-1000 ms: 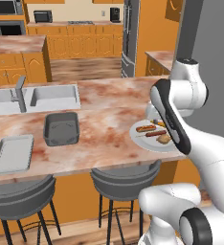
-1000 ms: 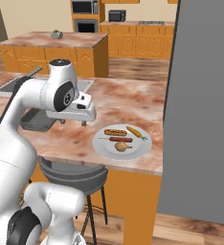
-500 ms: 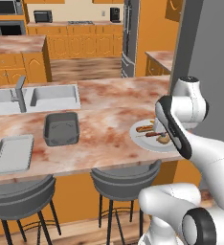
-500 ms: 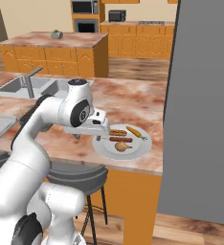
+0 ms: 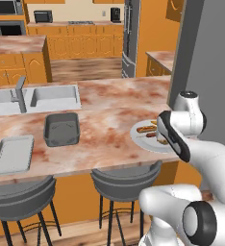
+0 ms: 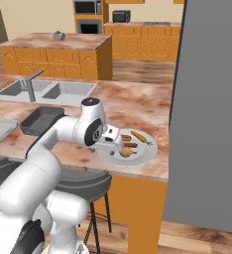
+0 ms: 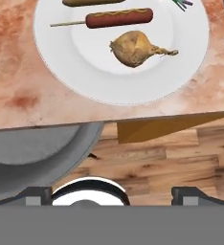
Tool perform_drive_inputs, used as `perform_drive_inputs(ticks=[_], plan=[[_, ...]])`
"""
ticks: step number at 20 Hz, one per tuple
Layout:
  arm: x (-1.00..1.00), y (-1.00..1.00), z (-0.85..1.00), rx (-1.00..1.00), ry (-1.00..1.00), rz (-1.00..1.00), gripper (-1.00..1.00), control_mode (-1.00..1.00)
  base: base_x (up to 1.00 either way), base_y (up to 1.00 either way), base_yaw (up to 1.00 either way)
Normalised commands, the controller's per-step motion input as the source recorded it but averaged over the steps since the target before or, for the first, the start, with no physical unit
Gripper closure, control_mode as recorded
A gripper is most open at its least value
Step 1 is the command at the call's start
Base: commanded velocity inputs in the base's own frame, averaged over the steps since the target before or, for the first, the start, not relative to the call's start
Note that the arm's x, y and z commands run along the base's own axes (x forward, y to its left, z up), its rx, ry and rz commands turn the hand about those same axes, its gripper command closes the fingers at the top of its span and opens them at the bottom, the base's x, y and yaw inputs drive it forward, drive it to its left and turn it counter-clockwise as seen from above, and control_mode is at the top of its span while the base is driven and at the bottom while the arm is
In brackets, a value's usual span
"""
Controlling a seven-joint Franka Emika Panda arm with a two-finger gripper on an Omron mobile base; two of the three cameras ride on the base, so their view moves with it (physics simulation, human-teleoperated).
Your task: Place one cooked food and one vegetable from the large plate to each tupperware container.
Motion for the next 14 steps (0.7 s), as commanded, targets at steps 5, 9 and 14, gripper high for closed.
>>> perform_drive_inputs(ticks=[5, 9, 14], plan=[[0.57, -0.38, -0.26, 0.0, 0.04, -0.04, -1.0, -1.0, 0.0, 0.0, 0.0], [0.53, -0.23, -0.31, 0.0, 0.02, 0.0, -1.0, -1.0, 0.0, 0.0, 0.0], [0.49, -0.08, -0.33, 0.0, 0.02, 0.0, -1.0, -1.0, 0.0, 0.0, 0.0]])
